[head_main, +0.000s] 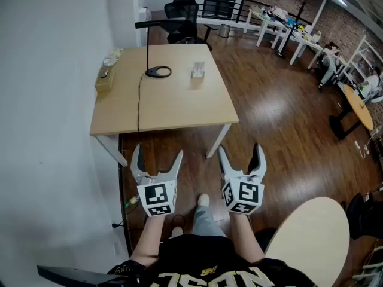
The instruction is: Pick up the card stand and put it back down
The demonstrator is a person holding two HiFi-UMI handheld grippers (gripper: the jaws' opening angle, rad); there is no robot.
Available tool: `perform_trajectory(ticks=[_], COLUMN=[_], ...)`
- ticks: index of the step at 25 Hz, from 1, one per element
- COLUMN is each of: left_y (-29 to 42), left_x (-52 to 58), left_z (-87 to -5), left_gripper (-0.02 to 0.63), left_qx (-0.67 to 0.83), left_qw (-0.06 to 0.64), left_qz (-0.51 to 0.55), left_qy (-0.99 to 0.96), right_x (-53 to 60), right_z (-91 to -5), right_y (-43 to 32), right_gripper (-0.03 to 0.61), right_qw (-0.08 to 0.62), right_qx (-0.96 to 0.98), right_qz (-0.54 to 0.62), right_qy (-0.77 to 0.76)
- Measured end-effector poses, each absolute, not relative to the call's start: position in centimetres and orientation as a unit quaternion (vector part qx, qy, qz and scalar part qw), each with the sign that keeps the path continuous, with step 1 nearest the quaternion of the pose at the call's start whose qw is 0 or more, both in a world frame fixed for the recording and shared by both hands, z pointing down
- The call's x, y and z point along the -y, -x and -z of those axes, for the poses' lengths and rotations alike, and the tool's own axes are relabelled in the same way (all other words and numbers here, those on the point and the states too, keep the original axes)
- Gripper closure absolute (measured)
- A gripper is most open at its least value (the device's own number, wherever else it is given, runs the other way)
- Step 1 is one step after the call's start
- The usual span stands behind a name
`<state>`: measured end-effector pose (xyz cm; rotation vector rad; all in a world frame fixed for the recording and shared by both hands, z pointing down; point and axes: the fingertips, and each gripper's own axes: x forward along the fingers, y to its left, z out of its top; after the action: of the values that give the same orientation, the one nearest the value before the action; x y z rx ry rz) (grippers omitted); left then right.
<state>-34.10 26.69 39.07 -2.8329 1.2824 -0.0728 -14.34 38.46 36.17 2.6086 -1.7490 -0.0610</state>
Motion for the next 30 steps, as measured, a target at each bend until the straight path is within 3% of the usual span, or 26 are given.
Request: perform_trajectory(ticks=[17, 30], left_y=[13.8, 11.1], left_x=[-13.2, -6.5], left_z=[-36.5, -39.3], left_gripper=[0.109, 0.14], left_qx=[-0.418, -0.451], left_qw=[0.052, 0.061], left_qz=[0.006, 0.018], left_qy=[0.907, 0.89], right_x=[-24.1, -14.8], right_z=[-35.9, -40.8], right_y=[-6.4, -9.4], right_gripper=[0.11, 0.11], right_qw=[-0.055, -0.056], right_qx=[0.578, 0.627], right_qz=[0.019, -0.035], right_qy=[-0.814, -0.776])
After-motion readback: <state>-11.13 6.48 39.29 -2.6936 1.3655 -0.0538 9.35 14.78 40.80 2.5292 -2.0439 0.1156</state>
